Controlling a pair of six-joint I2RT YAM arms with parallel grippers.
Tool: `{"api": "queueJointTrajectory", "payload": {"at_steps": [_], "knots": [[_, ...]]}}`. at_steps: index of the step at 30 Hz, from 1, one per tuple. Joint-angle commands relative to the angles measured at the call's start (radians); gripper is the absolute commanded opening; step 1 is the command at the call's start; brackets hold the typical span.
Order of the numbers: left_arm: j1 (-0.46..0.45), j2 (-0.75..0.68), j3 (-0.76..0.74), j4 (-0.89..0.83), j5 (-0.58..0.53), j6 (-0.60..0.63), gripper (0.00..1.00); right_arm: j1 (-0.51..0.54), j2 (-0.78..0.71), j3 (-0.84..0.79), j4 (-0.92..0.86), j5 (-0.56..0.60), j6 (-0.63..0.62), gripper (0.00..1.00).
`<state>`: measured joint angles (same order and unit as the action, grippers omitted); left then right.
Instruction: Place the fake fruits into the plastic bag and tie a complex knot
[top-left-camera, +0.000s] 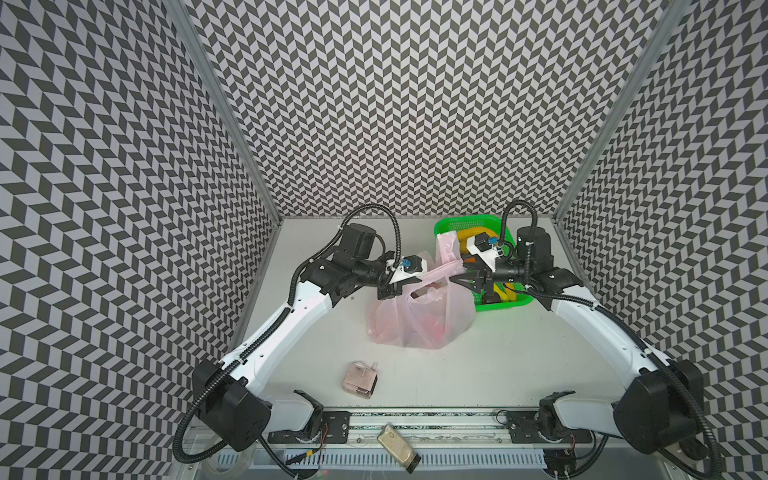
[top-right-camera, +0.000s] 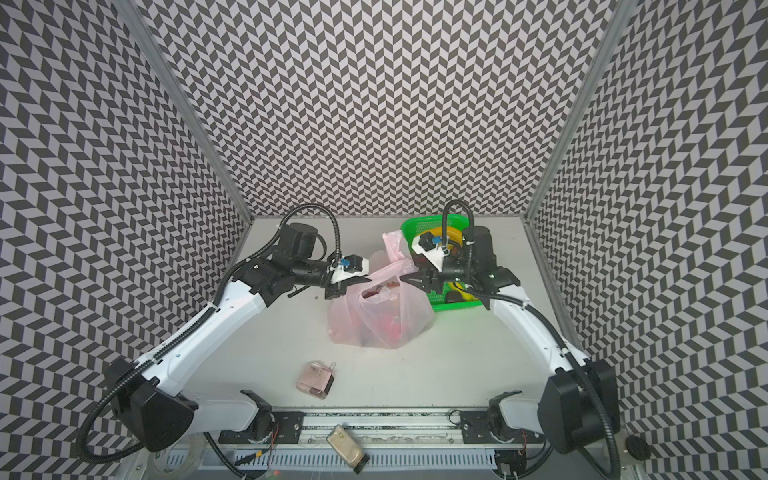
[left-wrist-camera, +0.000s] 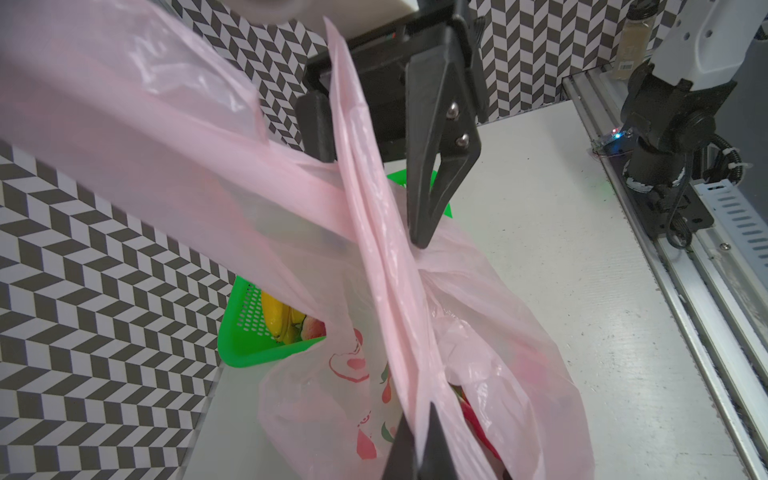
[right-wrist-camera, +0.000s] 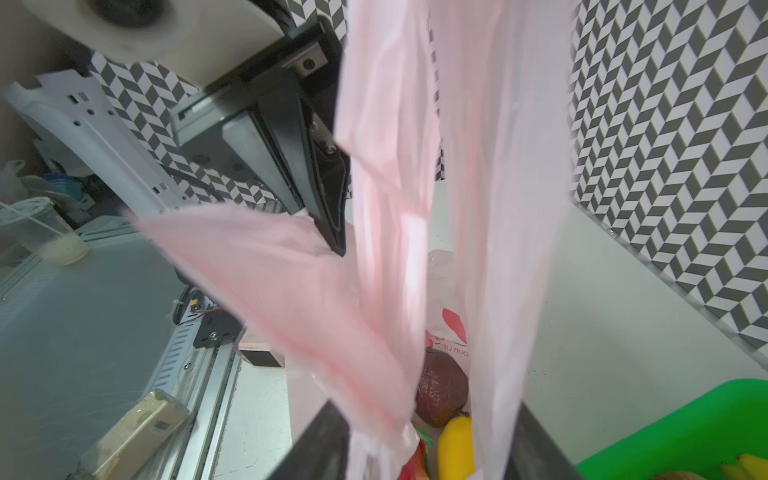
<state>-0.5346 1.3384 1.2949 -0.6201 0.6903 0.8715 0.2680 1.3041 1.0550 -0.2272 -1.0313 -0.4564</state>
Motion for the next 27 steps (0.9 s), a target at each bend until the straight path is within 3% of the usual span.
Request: {"api": "queueJointTrajectory", "payload": {"at_steps": [1, 7, 15, 27], "knots": [[-0.007, 0.005, 0.042, -0.040, -0.012, 0.026, 0.00, -0.022, -0.033, -0.010, 0.060, -0.058, -0.018, 0.71], [-0.007, 0.011, 0.052, -0.039, -0.009, 0.030, 0.00, -0.051, -0.033, -0.036, 0.184, -0.136, 0.045, 1.00], [-0.007, 0.040, 0.079, -0.049, -0.003, 0.033, 0.00, -0.029, 0.041, -0.020, 0.306, -0.221, 0.091, 0.99], [-0.014, 0.062, 0.105, -0.044, -0.023, 0.024, 0.00, 0.040, 0.091, 0.004, 0.349, -0.216, 0.120, 0.97]]}}
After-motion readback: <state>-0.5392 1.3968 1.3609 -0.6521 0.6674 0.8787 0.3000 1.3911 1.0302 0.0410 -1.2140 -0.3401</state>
